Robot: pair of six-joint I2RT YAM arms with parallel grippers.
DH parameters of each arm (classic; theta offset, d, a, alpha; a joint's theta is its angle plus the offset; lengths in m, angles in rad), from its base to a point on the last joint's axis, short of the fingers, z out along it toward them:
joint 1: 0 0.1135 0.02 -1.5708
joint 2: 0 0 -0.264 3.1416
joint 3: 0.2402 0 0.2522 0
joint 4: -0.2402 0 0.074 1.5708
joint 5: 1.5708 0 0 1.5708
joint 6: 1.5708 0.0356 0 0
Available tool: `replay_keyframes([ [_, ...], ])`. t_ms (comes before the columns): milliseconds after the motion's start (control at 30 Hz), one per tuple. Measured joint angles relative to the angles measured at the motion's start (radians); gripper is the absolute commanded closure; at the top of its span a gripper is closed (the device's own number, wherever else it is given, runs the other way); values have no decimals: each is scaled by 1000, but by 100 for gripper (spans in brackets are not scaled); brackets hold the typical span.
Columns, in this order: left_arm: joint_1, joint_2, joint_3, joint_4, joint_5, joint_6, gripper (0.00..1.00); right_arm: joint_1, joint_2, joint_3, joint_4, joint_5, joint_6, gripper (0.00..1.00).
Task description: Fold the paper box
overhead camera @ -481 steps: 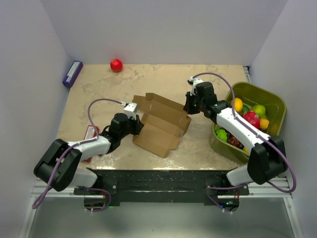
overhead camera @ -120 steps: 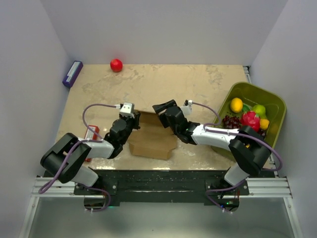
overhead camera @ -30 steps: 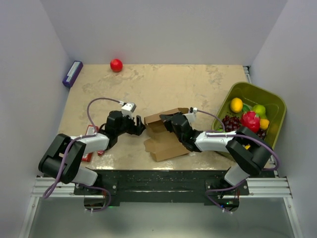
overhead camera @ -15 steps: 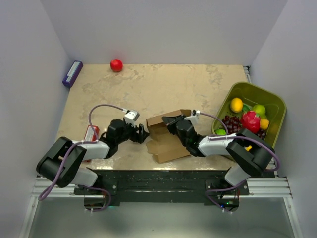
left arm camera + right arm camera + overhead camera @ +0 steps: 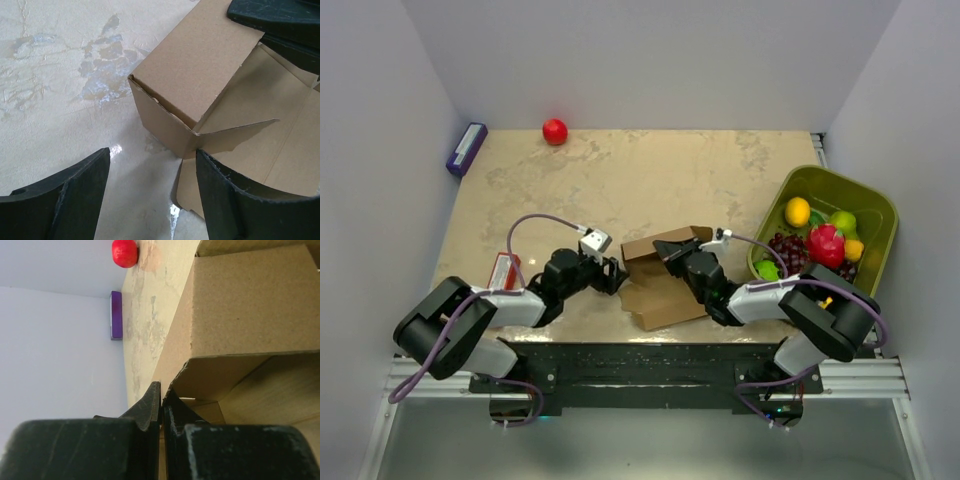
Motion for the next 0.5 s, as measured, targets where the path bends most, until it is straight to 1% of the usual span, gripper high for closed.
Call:
replay_keyframes([
  [333,-83,11,0,35,-105,37,31,-1,-2,-42,56,-6,-7,100],
  [500,-110,16,-1,56,-157,35,27,-1,-23,-56,56,-6,-14,100],
])
